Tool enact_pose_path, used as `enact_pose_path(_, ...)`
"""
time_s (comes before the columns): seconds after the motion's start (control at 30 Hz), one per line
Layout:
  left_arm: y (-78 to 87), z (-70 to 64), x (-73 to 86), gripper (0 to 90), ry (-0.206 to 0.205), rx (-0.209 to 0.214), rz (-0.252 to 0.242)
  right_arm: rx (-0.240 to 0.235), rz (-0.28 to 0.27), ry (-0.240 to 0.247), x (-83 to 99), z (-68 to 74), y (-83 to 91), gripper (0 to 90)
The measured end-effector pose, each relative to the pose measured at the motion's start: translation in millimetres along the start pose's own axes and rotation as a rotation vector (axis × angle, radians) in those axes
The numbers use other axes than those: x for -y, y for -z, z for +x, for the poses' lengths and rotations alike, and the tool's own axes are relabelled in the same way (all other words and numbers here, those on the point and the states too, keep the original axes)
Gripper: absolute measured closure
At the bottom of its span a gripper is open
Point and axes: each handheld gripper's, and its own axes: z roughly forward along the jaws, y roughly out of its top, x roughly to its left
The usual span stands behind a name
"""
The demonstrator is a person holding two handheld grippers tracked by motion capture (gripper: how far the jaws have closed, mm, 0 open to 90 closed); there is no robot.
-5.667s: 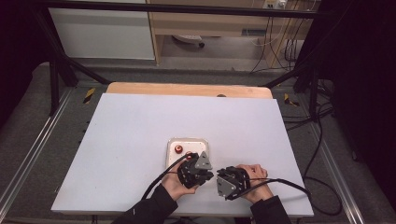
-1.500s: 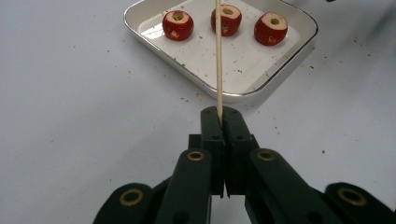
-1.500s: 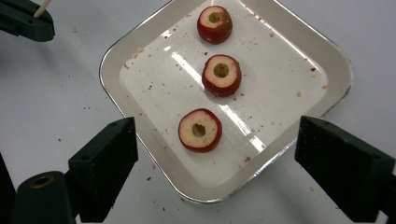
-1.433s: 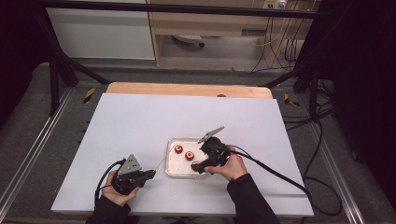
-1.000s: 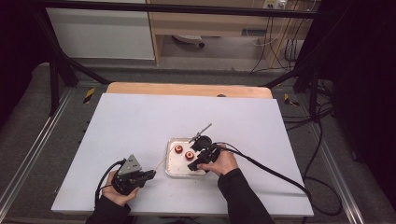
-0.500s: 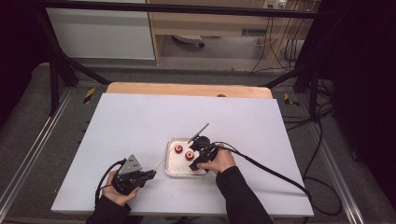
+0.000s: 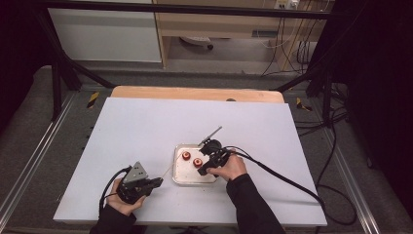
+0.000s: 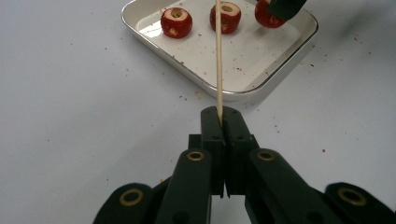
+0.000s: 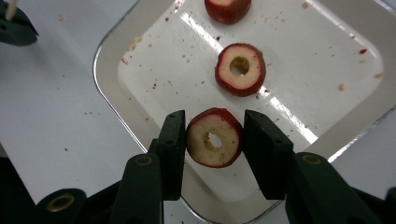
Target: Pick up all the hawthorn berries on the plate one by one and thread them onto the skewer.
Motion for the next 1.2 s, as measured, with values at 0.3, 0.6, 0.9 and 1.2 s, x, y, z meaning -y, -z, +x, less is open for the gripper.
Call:
enact_pose_path(0.3,0.8,-1.6,-0.3,88.5,0.002,-0.003,-0.012,-0.014,-0.137,-0.058,0.8,-0.4,25.2,60.7)
enact_pose_path(0.6,1.6,-4.3,-1.2,88.5,0.02,-0.013,-0.039,-0.05,-0.281,-0.109,6.5,-2.6,33.5,60.8)
enact_pose_path(0.9,0.6,-8.4,-2.6,88.5,0.055,-0.045,-0.077,-0.137,-0.513,-0.208,21.2,-12.1,32.8,60.9)
enact_pose_path(1.2,-8.0,-17.7,-9.1,88.4,0.107,-0.064,-0.104,-0.186,-0.717,-0.283,34.0,-19.9,33.8,60.9)
